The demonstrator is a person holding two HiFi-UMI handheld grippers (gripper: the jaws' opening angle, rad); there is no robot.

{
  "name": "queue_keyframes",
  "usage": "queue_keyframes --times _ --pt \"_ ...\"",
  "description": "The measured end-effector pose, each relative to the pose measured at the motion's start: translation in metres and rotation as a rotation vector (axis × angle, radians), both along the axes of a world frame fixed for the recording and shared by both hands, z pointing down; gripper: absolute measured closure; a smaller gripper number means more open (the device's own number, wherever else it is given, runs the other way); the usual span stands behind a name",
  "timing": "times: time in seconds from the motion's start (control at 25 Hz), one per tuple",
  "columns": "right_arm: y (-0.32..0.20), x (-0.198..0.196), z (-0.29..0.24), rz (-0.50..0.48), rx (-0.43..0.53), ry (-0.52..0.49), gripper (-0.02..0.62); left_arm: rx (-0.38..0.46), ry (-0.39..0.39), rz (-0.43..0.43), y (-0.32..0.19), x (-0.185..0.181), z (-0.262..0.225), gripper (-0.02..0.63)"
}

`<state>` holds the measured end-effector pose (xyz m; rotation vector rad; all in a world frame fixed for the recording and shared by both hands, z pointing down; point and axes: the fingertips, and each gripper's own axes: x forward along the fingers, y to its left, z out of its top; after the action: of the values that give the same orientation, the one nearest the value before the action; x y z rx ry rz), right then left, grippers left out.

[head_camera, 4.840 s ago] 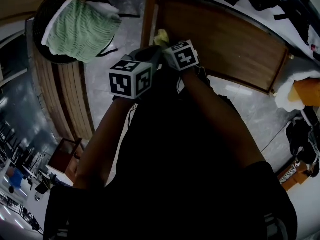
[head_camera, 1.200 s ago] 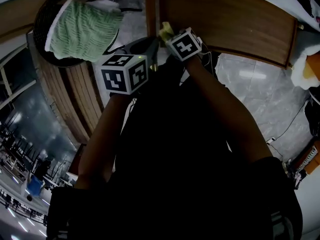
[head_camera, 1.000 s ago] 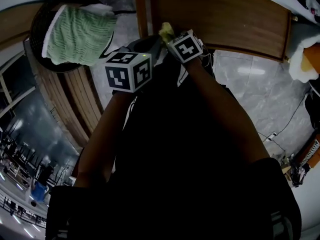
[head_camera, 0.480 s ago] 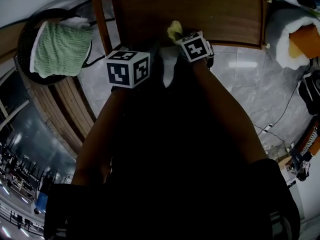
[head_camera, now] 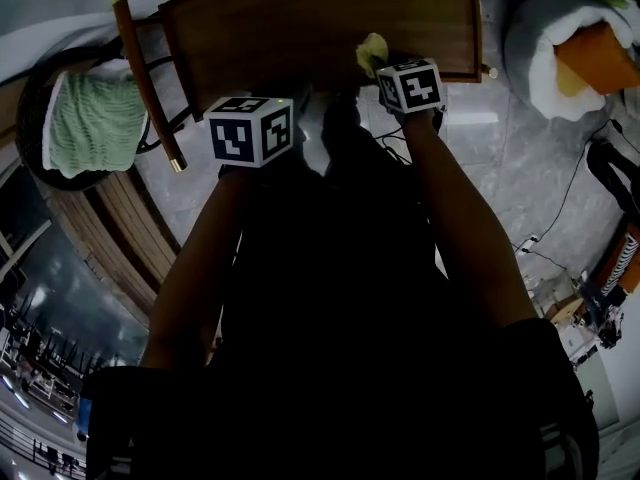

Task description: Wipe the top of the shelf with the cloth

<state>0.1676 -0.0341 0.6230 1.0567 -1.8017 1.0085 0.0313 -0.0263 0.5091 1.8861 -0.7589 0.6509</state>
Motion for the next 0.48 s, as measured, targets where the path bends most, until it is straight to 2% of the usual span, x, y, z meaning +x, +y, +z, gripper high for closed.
queue_keyframes --times 0.28,0.48 --pt "0.0 0.094 -0.007 0.113 0.028 0.067 0.541 0.015 0.002 0.014 -0.001 0.046 0.002 0.595" --pt "-0.001 0.143 -0.015 0.179 0.05 0.126 0.541 0.021 0.009 0.048 0.005 0.076 -0.001 0.595"
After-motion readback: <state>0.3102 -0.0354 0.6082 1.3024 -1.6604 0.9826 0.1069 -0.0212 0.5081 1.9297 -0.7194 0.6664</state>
